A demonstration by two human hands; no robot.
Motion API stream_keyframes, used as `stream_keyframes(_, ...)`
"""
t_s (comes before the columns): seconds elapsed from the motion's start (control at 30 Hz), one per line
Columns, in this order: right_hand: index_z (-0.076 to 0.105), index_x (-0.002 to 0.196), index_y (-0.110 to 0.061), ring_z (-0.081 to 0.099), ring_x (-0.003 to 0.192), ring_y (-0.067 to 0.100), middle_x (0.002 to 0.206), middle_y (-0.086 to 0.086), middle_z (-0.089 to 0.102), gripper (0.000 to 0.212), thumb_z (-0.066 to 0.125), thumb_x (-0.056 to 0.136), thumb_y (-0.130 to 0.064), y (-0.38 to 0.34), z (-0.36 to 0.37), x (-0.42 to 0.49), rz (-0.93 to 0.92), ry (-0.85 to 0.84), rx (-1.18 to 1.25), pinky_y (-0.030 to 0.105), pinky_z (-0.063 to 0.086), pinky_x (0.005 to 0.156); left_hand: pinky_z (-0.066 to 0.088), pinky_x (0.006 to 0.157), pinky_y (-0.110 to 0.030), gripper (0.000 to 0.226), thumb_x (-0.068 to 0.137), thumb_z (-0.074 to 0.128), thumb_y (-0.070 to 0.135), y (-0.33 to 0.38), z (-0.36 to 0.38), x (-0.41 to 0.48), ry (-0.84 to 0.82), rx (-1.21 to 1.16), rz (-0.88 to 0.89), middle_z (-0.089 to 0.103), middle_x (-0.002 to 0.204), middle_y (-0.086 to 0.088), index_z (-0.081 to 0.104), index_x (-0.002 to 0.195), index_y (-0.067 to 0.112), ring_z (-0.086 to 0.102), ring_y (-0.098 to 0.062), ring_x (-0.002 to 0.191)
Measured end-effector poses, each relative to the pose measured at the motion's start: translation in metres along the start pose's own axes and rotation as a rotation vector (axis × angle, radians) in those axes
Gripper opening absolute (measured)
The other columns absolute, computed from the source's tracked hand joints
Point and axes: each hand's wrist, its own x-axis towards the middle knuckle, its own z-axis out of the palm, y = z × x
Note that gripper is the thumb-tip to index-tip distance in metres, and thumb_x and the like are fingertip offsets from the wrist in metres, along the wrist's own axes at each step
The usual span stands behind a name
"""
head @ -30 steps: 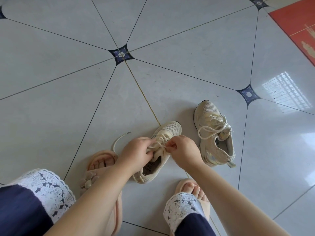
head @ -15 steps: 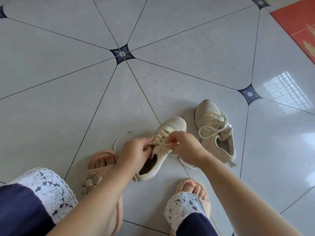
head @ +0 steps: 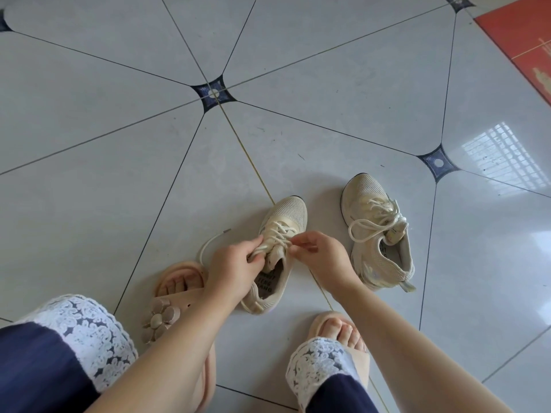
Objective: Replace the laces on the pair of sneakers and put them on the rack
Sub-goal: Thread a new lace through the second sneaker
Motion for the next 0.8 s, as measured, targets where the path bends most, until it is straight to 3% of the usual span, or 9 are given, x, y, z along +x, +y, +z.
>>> stream_keyframes(0.2, 0.066, 0.076, -0.022, 0.057, 0.073, 0.004, 0.073, -0.013, 0.061, 0.007, 0.070, 0.078, -0.018, -0.007, 0.002, 0.008, -0.030, 0.053, -0.139, 0.005, 0.036, 0.060, 0.030, 0.059, -0.007, 0.036, 0.083, 0.061, 0.012, 0.001, 0.002, 0.000, 0.016, 0.010, 0.003, 0.071, 0.100, -0.009, 0.061, 0.119, 0.015, 0.052, -0.010, 0.067)
stream_keyframes(0.33, 0.070, 0.087, -0.016, 0.060, 0.080, 0.007, 0.081, -0.009, 0.066, 0.010, 0.070, 0.078, -0.015, -0.011, 0.002, 0.012, -0.056, 0.030, -0.178, 0.006, 0.039, 0.064, 0.031, 0.057, -0.007, 0.037, 0.083, 0.062, 0.013, -0.001, 0.003, 0.000, 0.017, 0.006, -0.003, 0.072, 0.096, -0.008, 0.061, 0.120, 0.016, 0.051, -0.008, 0.063)
stream_keyframes(0.5, 0.066, 0.089, -0.013, 0.057, 0.086, 0.020, 0.091, 0.002, 0.067, 0.009, 0.058, 0.085, -0.017, -0.013, 0.006, 0.010, -0.098, 0.053, -0.374, 0.028, 0.038, 0.066, 0.032, 0.056, -0.004, 0.035, 0.083, 0.062, 0.014, -0.002, 0.004, 0.001, 0.039, 0.004, -0.017, 0.072, 0.093, -0.008, 0.062, 0.118, 0.018, 0.052, -0.009, 0.061)
stream_keyframes(0.7, 0.060, 0.089, -0.009, 0.051, 0.085, 0.021, 0.091, 0.003, 0.060, 0.013, 0.048, 0.090, -0.012, -0.012, 0.005, 0.009, -0.102, 0.005, -0.332, 0.027, 0.030, 0.065, 0.030, 0.059, 0.001, 0.031, 0.085, 0.060, 0.016, -0.004, 0.006, 0.000, 0.044, -0.013, -0.023, 0.071, 0.100, -0.006, 0.064, 0.116, 0.018, 0.057, -0.008, 0.076)
stream_keyframes(0.8, 0.062, 0.092, -0.009, 0.049, 0.083, 0.016, 0.089, 0.000, 0.060, 0.013, 0.050, 0.090, -0.014, -0.010, 0.002, 0.010, -0.091, -0.035, -0.322, 0.025, 0.032, 0.067, 0.032, 0.057, -0.005, 0.031, 0.086, 0.060, 0.015, -0.004, 0.006, -0.001, 0.038, -0.040, -0.033, 0.073, 0.092, -0.005, 0.064, 0.116, 0.018, 0.055, -0.005, 0.064)
